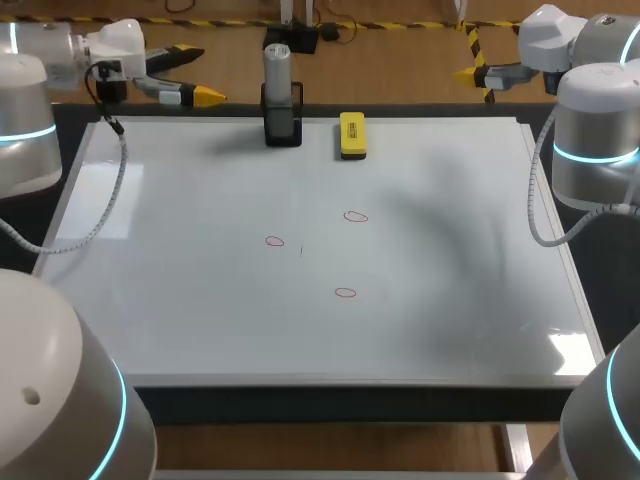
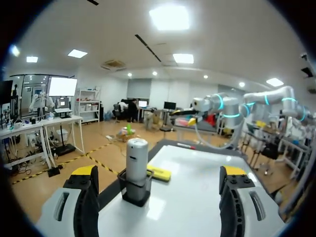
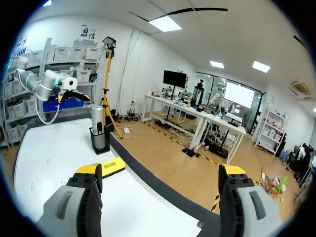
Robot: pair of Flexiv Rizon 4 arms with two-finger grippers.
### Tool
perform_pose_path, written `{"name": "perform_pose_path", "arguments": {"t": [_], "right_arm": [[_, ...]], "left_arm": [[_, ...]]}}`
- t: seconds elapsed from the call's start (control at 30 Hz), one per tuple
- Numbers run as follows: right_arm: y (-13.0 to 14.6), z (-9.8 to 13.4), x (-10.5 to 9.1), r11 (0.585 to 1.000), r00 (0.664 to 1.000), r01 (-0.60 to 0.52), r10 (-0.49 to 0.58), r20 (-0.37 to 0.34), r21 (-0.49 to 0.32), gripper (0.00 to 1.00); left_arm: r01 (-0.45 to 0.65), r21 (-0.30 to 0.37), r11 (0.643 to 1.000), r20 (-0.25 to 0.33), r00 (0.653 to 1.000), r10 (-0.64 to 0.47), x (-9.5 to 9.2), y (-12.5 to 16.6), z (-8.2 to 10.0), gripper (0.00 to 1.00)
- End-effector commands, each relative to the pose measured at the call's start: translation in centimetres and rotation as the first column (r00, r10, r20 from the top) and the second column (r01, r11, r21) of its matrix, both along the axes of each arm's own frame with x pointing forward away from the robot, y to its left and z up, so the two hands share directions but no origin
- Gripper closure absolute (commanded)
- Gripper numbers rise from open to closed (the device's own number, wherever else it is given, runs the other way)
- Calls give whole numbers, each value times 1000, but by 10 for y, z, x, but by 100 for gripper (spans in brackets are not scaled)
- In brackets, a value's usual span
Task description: Pick up the inspection probe, press it on each red-marked spot on the whiteboard one by one, put down the probe, pick up the eraser, and wipe off all the red marks.
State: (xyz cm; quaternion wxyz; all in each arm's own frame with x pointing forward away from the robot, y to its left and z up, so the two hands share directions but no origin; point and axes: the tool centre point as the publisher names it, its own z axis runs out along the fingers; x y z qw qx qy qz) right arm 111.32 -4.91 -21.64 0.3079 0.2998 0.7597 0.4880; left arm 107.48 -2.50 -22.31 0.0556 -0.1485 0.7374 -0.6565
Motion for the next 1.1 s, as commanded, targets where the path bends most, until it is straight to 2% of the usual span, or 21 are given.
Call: {"name": "perform_pose_path", "arguments": {"t": [0.03, 0.23, 0.5, 1.1], "right_arm": [[0, 0, 1, 1000, 1000, -2, 2, -2, -1, 0], [0, 0, 1, 1000, 1000, -2, 2, -2, -1, 0], [0, 0, 1, 1000, 1000, -2, 2, -2, -1, 0], [0, 0, 1, 1000, 1000, -2, 2, -2, -1, 0]], "left_arm": [[119, -66, 991, 4, 993, -119, 11, -5, -12, 0], [182, -120, 976, 22, 983, -181, 15, -16, -17, 0], [230, -96, 969, 26, 973, -228, 23, -34, -22, 0], [268, -147, 952, 51, 963, -264, 65, -57, -35, 0]]}}
